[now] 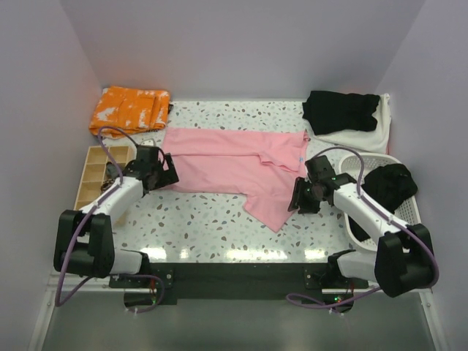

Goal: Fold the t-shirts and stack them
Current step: Grap the side of the flattened tshirt closest away from the robot with both arms

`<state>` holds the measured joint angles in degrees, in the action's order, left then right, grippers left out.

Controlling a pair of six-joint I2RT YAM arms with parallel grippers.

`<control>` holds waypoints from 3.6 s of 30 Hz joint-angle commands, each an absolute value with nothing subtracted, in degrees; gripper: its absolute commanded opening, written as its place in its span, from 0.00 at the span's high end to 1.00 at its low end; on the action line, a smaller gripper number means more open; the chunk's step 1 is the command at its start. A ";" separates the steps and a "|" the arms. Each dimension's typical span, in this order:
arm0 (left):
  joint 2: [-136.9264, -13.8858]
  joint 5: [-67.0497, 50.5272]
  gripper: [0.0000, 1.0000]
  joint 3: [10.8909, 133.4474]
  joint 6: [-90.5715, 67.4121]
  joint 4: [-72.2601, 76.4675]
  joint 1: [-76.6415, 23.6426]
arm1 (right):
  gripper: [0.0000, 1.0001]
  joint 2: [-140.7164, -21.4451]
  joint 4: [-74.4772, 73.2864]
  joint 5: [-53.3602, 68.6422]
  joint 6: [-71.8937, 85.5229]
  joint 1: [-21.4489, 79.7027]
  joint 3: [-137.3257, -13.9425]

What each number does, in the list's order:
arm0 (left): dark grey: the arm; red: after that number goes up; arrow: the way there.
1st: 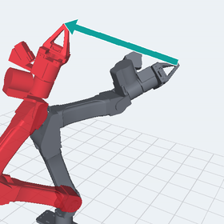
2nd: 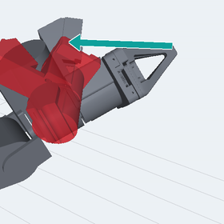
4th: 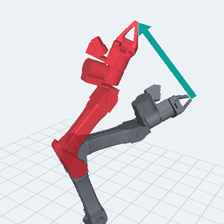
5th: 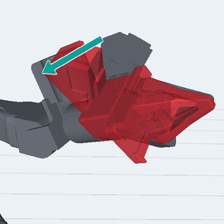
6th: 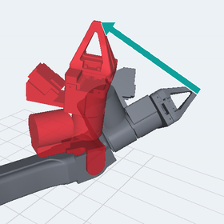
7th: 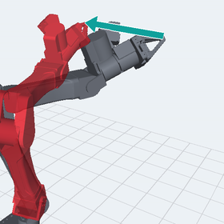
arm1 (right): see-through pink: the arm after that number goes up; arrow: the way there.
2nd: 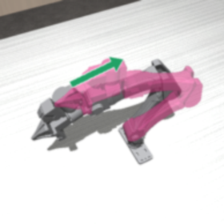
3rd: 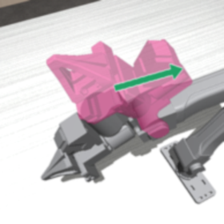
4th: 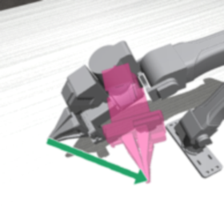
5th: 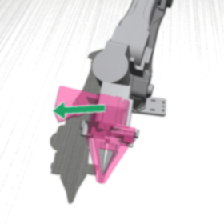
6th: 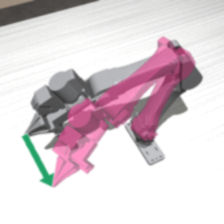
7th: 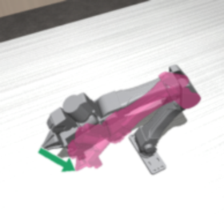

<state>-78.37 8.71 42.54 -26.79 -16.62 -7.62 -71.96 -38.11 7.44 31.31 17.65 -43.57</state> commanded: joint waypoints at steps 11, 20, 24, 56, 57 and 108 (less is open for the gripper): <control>-77.52 1.86 0.01 37.88 -27.51 -9.41 2.98 | 0.56 -69.34 -33.49 7.21 37.09 17.84 -37.70; -81.21 -7.99 0.35 34.81 -29.18 -3.08 4.75 | 0.56 -70.40 -35.15 5.37 37.96 17.84 -38.50; -80.69 -9.40 0.43 33.23 -29.44 -2.64 4.83 | 0.57 -69.70 -38.57 5.27 39.20 17.93 -39.02; -75.68 -6.59 1.00 32.96 -28.21 -7.73 4.75 | 1.00 -79.56 -22.40 11.45 42.80 20.21 -34.72; -75.59 -6.50 1.00 33.57 -28.04 -8.43 4.75 | 1.00 -76.15 -25.28 10.03 42.80 20.21 -35.24; -74.80 -10.63 1.00 38.38 -27.34 -14.38 2.81 | 1.00 -65.75 -38.31 -2.72 39.99 20.22 -40.51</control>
<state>-77.65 -11.75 31.03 -29.30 -7.03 2.96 -68.07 -36.34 -0.62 40.93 20.21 -37.08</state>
